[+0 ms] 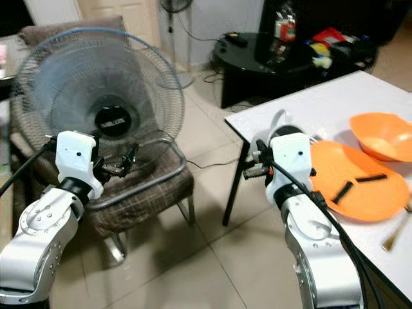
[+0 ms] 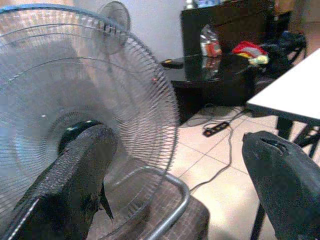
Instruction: Setting the table
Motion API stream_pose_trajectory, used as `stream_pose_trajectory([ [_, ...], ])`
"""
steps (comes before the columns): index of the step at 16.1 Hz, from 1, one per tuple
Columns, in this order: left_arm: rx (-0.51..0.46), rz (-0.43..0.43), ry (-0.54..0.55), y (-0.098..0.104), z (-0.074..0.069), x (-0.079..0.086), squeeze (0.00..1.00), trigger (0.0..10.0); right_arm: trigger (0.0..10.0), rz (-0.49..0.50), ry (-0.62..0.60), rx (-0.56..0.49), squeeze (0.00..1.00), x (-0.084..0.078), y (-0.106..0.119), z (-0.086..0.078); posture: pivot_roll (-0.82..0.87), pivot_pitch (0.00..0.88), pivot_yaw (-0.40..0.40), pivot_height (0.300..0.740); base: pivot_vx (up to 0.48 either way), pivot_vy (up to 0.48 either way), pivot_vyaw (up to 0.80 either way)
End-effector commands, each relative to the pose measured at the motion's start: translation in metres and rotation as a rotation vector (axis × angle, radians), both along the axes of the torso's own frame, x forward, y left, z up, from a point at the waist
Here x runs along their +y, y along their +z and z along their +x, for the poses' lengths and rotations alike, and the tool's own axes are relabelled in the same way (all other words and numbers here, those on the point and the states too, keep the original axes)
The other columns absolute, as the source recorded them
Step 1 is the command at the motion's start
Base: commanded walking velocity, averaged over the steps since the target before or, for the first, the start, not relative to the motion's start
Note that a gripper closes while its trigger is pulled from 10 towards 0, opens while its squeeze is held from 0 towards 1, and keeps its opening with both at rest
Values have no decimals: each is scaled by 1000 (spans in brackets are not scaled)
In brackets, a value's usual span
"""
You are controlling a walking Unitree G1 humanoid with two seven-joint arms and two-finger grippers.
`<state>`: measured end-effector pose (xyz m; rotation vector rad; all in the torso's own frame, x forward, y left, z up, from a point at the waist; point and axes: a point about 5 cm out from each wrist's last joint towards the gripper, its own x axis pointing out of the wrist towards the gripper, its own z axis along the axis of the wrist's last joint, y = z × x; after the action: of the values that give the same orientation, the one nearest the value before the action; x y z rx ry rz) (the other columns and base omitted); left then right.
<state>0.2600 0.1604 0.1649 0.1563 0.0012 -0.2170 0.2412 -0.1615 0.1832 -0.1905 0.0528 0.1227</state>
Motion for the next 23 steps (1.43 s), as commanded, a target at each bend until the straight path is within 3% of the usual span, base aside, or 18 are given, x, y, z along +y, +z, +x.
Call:
stream_pose_trajectory([
  [1, -9, -7, -3, 3, 2, 2, 0, 10000, 10000, -13, 5, -27, 0, 0, 7, 0, 52, 0, 13, 740, 0, 0, -800],
  [16, -24, -15, 0, 5, 6, 3, 0, 10000, 10000, -29, 32, -53, 0, 3, 14, 5, 53, 0, 2, 740, 0, 0, -786],
  [23, -21, -21, 25, 1, 4, 4, 0, 10000, 10000, -37, 72, -40, 0, 9, 12, 6, 59, 0, -15, 740, 0, 0, 0],
])
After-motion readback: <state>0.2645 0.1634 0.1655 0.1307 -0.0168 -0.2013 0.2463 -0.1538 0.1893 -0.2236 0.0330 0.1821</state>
